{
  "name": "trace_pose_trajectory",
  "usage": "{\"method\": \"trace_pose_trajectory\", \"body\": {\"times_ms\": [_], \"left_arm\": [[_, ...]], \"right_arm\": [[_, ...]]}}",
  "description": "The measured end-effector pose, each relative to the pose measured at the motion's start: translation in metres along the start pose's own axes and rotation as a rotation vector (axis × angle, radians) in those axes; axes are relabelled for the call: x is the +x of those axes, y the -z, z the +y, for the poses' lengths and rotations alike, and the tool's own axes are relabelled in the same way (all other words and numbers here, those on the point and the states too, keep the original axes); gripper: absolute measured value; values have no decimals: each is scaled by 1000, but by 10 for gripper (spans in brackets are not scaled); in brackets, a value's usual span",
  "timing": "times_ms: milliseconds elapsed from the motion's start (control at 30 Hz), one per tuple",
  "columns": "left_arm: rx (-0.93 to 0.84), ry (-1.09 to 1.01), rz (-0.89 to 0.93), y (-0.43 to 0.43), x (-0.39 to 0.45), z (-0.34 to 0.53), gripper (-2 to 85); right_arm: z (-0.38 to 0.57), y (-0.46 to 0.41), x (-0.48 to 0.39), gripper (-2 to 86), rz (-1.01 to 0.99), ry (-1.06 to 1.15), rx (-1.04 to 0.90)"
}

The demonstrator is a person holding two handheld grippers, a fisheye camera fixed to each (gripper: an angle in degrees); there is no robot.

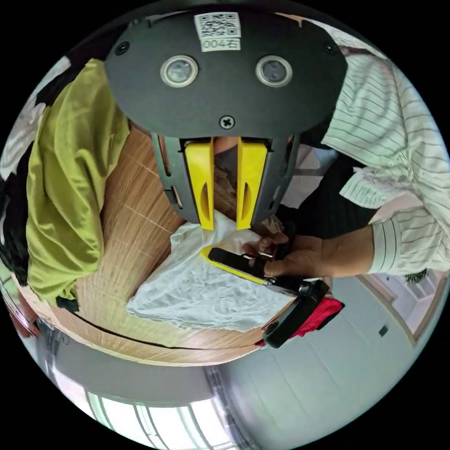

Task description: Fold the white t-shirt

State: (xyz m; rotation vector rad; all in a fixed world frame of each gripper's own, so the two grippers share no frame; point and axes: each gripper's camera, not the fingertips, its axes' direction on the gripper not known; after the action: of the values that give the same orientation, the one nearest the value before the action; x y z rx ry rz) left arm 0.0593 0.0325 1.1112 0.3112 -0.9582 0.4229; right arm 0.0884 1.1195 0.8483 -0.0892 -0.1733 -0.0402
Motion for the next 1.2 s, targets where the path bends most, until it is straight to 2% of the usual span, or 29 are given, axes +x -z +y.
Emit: {"method": "trace_pose_trajectory", "body": {"times_ms": [100, 200, 600, 933, 1000, 1067, 1200], "left_arm": [[7, -3, 7, -7, -2, 0, 4], [18, 4, 29, -14, -8, 2, 5], [31, 25, 88, -39, -17, 6, 4], [39, 38, 103, -54, -14, 15, 5], [43, 39, 102, -56, -13, 17, 5], [47, 40, 103, -59, -12, 20, 5], [52, 45, 107, -62, -11, 25, 5]], "right_arm": [[-13, 3, 4, 86, 50, 177, -115], [-23, 6, 18, 86, 41, 254, -190], [-54, -15, 25, 79, -101, 404, -264], [-56, -4, 40, 1, -45, 461, -391], [-50, 1, 51, -4, 26, 432, -434], [-49, 12, 56, -5, 9, 379, -382], [-59, 29, 41, -7, -113, 234, -78]]}}
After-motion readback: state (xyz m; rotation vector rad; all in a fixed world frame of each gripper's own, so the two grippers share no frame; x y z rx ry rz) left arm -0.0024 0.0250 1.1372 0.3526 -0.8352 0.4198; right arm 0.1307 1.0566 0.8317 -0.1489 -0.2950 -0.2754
